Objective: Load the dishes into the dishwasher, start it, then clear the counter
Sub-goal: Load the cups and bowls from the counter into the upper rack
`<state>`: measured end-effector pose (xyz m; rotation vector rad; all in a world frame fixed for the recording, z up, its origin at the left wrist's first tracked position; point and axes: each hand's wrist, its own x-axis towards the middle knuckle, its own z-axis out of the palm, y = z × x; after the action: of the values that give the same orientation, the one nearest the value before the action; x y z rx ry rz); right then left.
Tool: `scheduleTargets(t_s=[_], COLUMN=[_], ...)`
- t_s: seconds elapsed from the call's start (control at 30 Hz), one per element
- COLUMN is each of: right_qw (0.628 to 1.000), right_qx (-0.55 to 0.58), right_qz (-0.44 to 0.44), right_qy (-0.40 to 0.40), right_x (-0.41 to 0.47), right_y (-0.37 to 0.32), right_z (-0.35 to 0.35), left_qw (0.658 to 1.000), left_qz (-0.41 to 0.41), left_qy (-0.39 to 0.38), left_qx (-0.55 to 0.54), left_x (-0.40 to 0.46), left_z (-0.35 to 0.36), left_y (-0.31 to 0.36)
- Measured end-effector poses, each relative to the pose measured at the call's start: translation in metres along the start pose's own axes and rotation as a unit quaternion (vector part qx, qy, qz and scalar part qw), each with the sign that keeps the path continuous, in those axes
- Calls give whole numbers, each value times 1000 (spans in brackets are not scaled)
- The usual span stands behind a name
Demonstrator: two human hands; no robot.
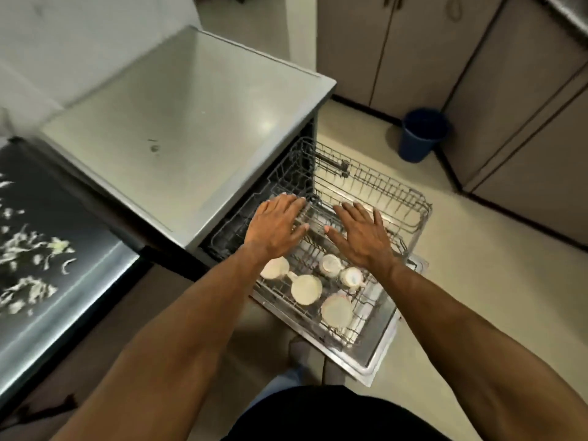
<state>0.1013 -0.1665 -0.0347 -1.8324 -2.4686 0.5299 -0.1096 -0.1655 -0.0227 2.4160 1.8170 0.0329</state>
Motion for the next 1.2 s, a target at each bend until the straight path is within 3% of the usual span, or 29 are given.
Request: scheduleTargets(t_s=[0.47,1.03,1.2], right_qw=[976,920,892], right_qx=[3,-2,2], right_qz=[-215,-392,-452], right_qy=[47,8,-16], right_x=[36,30,26], right_y=[-147,-413,-479], right_z=[-43,32,56], left_qw=[968,894,849], left_qz=[-214,-396,-471], left_qy=[131,205,236], left_qx=[13,40,39], left_x=[-120,-332,-382], left_z=[-76,-76,-71], left_y=[-80,-247,-276])
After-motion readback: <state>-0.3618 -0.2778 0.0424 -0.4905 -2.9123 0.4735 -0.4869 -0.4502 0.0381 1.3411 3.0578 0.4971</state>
